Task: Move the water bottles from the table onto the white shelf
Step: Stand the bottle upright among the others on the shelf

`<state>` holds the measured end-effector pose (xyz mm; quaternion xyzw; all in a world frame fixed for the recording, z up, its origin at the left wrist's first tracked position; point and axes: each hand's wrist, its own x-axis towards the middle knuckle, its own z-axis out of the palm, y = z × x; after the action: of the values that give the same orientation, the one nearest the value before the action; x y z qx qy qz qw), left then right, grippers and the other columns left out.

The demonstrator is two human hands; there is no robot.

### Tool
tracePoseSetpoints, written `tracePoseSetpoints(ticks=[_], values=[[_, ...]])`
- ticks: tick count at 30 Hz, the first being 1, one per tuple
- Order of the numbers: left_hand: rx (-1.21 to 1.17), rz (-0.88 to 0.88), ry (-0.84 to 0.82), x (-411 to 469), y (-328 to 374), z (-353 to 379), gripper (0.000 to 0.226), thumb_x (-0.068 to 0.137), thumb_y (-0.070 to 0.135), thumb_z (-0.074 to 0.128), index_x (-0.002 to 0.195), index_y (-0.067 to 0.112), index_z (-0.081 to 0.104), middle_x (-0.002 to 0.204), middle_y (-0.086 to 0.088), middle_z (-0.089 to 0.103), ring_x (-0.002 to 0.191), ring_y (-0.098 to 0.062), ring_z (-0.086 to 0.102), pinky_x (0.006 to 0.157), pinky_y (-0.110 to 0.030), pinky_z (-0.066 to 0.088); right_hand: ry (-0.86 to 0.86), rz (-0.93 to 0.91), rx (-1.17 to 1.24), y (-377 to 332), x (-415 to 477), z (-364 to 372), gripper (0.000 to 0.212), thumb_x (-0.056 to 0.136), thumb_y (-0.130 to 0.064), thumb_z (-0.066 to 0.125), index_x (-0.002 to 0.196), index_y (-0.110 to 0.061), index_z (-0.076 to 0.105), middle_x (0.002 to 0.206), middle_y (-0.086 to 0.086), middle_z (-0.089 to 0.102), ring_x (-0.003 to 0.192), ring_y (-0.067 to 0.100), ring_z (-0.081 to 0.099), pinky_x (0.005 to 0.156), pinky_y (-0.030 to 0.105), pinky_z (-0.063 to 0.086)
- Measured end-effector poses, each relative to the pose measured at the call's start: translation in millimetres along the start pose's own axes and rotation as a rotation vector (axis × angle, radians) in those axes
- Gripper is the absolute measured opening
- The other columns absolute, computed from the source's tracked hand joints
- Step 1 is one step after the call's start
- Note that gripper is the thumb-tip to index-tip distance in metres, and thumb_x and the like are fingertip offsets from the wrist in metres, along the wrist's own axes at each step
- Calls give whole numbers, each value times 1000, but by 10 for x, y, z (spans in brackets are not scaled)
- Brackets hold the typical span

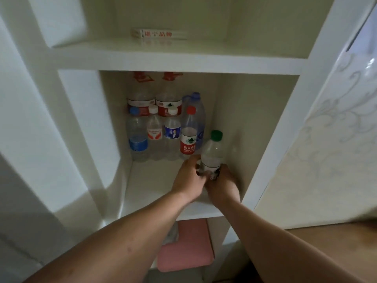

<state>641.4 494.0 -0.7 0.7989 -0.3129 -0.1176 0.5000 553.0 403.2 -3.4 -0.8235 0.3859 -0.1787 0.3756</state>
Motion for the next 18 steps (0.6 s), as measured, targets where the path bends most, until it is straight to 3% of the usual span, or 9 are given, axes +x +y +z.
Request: tracePoseSetpoints(ticks=[4, 10, 14, 18], values=[[-104, -83, 84, 352, -169, 146, 42, 96, 41, 75, 136, 33, 62, 110, 4, 72, 92, -10, 67, 72, -19, 47, 85, -12, 41, 10, 392, 194, 27, 98, -36, 67, 122, -27, 56, 119, 3, 65, 103, 29, 69, 91, 43, 60], [-297, -197, 85, 648, -549, 337, 41, 94, 43, 77, 132, 31, 66, 123, 3, 73, 110, -17, 71, 103, -46, 58, 150, -63, 247, 100, 722, 542, 29, 102, -15, 65, 131, -20, 60, 124, 1, 71, 110, 19, 67, 89, 28, 48], [-282, -170, 71, 786, -716, 377, 52, 97, 47, 73, 143, 27, 63, 138, 4, 69, 115, -14, 70, 107, -45, 57, 190, -103, 277, 142, 911, 701, 37, 100, -12, 64, 137, -19, 64, 129, 1, 74, 119, 21, 71, 93, 26, 52], [-271, -169, 51, 813, -763, 412, 71, 89, 69, 64, 149, 32, 61, 144, 8, 68, 126, -11, 66, 114, -43, 51, 151, -30, 154, 157, 1007, 766, 41, 105, -24, 59, 145, -29, 56, 133, -1, 72, 121, 23, 69, 93, 28, 49]])
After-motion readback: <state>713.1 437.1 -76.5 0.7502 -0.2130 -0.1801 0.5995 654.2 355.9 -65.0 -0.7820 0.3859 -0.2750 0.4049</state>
